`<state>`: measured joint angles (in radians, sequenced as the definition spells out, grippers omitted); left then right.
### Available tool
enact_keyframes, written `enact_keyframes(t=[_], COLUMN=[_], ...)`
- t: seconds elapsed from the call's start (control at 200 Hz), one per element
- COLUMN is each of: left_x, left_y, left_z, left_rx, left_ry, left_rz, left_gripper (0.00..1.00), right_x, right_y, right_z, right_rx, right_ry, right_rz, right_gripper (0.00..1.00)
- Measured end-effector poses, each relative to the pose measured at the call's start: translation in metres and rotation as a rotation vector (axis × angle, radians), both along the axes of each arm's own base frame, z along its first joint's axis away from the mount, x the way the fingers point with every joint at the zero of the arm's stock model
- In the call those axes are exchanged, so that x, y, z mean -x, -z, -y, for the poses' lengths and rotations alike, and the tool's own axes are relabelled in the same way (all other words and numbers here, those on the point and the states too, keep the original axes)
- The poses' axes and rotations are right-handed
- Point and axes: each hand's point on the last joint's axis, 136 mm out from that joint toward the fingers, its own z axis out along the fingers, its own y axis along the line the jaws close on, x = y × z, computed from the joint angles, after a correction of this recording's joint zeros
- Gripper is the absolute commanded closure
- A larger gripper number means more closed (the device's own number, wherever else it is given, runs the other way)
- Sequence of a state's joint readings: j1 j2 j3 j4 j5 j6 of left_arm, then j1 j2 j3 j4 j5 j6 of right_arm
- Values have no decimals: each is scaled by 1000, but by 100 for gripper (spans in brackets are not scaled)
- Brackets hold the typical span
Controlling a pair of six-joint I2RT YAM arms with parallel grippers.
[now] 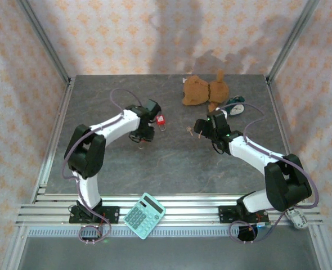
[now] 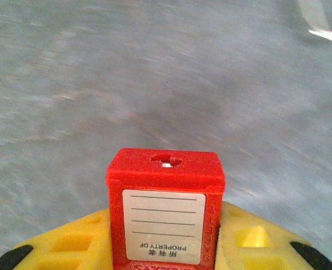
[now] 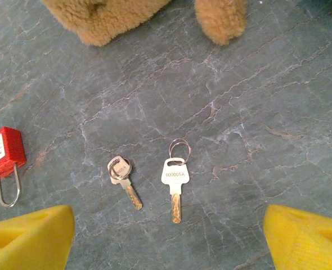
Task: Unlock with the key
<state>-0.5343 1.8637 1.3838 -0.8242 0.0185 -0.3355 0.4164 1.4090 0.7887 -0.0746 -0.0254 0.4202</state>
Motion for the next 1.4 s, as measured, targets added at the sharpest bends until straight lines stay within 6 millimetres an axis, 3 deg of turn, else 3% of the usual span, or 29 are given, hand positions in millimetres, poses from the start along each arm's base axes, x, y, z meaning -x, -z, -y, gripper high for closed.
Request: enact_keyframes(t=[0.07,0.155,0.38,0.48,0.536,0.711,0.811,0.896,0.981,1.091,1.171,1.256,1.331,1.401], left_x=[16,28,33,28,25,23,24,25,16,1,-5,-7,-2,2], left_y=[-1,6,46,43,44,43,37,14,-30,-99,-146,-188,-207,-209], left_z=[30,51,66,77,81,89,87,84,82,78,70,60,50,41], left_rx=[24,50,30,50,51,65,62,64,87,135,178,247,303,339], left_ry=[59,91,84,91,93,107,123,139,141,117,81,27,-7,-38], left_rz=[15,8,-42,-25,-23,-22,-19,14,112,297,437,601,712,797], left_gripper=[64,64,63,60,55,23,15,11,8,7,16,19,18,18], right_x=[0,-1,0,0,0,-1,0,2,4,10,13,11,5,0], right_y=[0,0,1,1,1,-1,-2,-3,-12,-46,-77,-99,-109,-112], right_z=[1,3,4,3,3,-3,-7,-12,-18,-28,-31,-35,-38,-41], right_rx=[5,10,16,16,14,-7,-23,-40,-70,-136,-179,-186,-158,-133], right_ry=[6,11,12,10,7,-13,-36,-61,-93,-151,-177,-201,-213,-230], right_rz=[2,4,-2,-1,0,6,3,-1,14,89,164,193,167,131], right_gripper=[14,15,16,16,15,12,10,10,10,9,20,11,11,14])
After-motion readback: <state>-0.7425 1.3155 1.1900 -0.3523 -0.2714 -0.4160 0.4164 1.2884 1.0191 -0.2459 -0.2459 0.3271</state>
